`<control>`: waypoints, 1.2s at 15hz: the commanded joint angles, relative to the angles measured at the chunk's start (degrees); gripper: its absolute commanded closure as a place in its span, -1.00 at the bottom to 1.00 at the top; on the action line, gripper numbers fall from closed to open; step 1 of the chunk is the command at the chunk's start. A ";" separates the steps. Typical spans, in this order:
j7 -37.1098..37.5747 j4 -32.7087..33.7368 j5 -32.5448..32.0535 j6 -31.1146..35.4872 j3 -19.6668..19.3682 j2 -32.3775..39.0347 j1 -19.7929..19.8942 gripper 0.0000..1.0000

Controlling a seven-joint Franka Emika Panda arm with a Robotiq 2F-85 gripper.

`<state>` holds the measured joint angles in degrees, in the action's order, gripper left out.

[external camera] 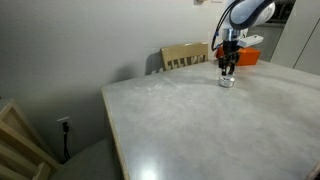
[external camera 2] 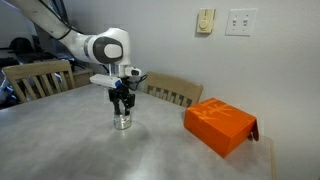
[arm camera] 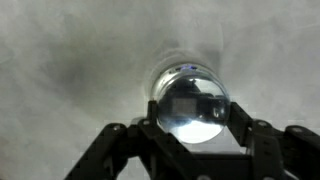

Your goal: Place the lid on the silver jar

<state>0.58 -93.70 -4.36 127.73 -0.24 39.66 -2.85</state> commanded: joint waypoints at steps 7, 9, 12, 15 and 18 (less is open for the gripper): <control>-6.09 7.11 1.96 -5.30 1.68 5.41 2.60 0.13; -7.30 9.15 2.29 -7.65 1.60 6.61 2.79 0.13; -7.57 10.14 1.84 -9.25 1.34 6.67 2.45 -0.84; -5.84 6.44 0.59 -6.94 0.68 3.17 1.11 -1.00; -3.17 0.92 -1.30 -3.75 -0.08 -2.33 -0.77 -1.00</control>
<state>-4.84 -85.52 -3.83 120.83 0.21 44.09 -2.20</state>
